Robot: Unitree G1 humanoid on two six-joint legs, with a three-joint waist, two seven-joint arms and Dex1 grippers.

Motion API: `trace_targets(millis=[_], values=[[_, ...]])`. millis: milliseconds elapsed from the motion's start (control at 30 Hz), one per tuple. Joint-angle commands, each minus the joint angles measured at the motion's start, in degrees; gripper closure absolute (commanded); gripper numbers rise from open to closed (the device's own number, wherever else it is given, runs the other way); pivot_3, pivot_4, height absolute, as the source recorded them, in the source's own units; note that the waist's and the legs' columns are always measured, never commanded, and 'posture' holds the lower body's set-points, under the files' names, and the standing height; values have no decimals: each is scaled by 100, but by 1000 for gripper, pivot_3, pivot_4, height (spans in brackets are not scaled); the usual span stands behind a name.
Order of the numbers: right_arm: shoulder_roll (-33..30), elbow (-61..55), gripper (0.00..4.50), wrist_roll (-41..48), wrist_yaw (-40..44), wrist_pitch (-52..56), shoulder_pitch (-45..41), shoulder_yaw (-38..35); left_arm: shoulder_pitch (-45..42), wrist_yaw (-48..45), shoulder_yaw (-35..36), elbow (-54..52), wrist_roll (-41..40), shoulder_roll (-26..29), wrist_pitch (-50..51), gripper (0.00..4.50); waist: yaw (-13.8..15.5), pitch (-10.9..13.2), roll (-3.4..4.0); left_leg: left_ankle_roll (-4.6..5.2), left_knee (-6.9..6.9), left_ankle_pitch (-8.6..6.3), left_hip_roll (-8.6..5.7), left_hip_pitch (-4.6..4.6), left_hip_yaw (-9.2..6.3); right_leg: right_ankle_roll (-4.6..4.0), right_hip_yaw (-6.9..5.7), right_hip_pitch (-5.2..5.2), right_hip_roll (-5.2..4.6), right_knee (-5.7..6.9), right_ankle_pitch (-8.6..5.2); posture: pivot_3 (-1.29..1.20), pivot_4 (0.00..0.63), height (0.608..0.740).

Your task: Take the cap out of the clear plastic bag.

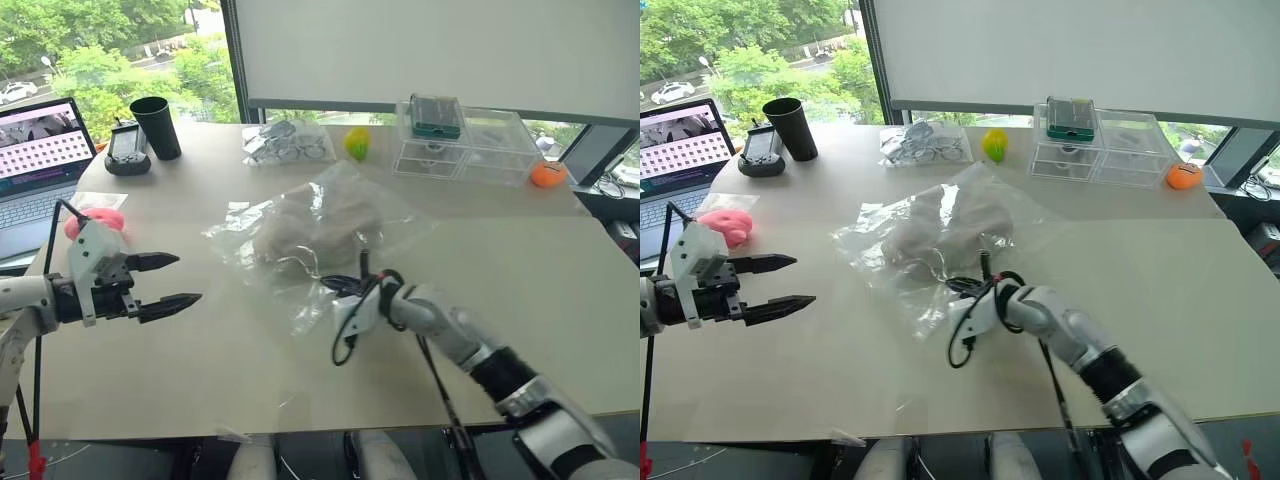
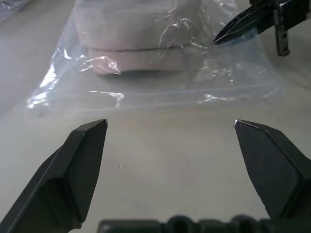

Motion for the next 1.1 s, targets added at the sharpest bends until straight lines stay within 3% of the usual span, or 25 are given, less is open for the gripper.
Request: trace_targets(millis=[33, 200, 333, 700, 833, 1100], values=[[-565, 402, 4466, 377, 110, -1171, -331, -354, -148, 14, -40, -5, 33, -6, -72, 0, -4, 1, 2, 0, 0, 0, -1, 0, 0, 1, 0, 0, -1, 0, 0, 0, 150, 740], [-916, 1530, 4466, 195, 85, -2338, -950, -260, -233, 17, -165, 5, 40, -54, -76, 0, -54, 1, 1, 1, -2, 0, 3, 10, 2, -1, 3, 4, 3, 0, 0, 0, 150, 740], [-1031, 2147, 4466, -1090, -826, -3325, -1601, -43, -313, -8, -228, 73, 54, -50, -80, 0, -111, 2, 2, 0, -3, 0, 2, 10, 3, -1, 8, 1, 3, 3, 0, 0, 150, 740], [-866, 2792, 4466, -2946, -3302, -4689, -2305, 302, -375, -29, -235, 42, 59, -25, -22, 0, -139, 2, 2, 0, -4, 0, 0, 7, 2, -3, 10, -1, 1, 3, 0, 0, 150, 740], [-893, 3391, 4466, -3662, -3432, -4007, -2509, 701, -343, -20, -214, 3, 43, -28, 3, 0, -145, 2, 2, 0, -4, 0, -1, 7, 3, -3, 13, -1, 0, 4, 0, 0, 150, 740], [-775, 4776, 4466, -3274, -2446, -2651, -2719, 737, -288, -7, -208, -71, -2, -43, 44, 0, -148, 2, 2, 1, -4, 1, -3, 14, 3, -6, 13, 6, 0, 4, 1, 0, 150, 740]])
